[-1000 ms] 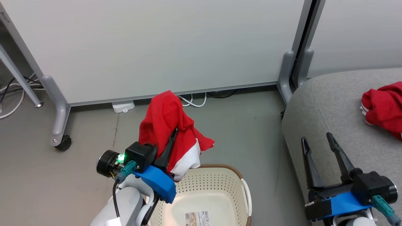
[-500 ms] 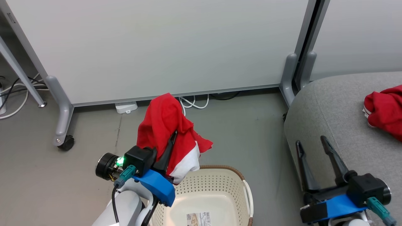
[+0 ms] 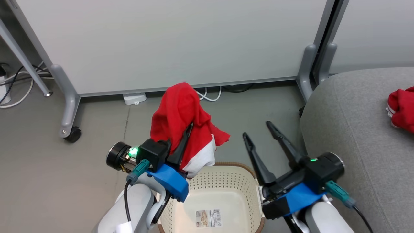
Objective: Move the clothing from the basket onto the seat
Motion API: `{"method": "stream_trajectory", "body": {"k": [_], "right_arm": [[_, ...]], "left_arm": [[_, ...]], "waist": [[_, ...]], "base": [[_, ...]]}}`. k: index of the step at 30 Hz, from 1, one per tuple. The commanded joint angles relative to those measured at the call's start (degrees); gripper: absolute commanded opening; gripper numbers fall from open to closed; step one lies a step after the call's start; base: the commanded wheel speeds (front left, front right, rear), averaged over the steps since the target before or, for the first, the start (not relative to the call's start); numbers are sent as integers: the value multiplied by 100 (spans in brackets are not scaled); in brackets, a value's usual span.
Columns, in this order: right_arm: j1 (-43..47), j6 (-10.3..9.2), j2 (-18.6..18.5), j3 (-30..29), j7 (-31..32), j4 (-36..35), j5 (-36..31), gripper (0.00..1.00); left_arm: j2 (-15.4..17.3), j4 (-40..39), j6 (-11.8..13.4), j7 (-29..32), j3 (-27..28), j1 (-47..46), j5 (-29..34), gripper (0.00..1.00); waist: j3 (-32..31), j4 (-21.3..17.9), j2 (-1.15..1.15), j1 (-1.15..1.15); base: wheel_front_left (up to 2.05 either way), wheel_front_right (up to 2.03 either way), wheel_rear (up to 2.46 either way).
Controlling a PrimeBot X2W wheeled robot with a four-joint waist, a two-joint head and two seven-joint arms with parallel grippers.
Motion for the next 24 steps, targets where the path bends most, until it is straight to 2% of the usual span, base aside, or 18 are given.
{"method": "stream_trajectory", "body": {"k": [1,8,24], "right_arm": [[-156,1,-3,130,3,90,49,100],[-602,1,-6,685,3,625,287,100],[-1389,1,-5,1197,3,1761,688,100]], "left_arm": [[-25,-18,-23,-29,-10,-110,36,0],[-185,0,-92,-29,-156,-340,169,0],[-493,-161,-244,-29,-582,-681,358,0]], "waist": [[67,54,0,-1],[239,207,0,-1],[522,373,0,-1]], "base": [[0,0,0],[0,0,0],[0,0,0]]}}
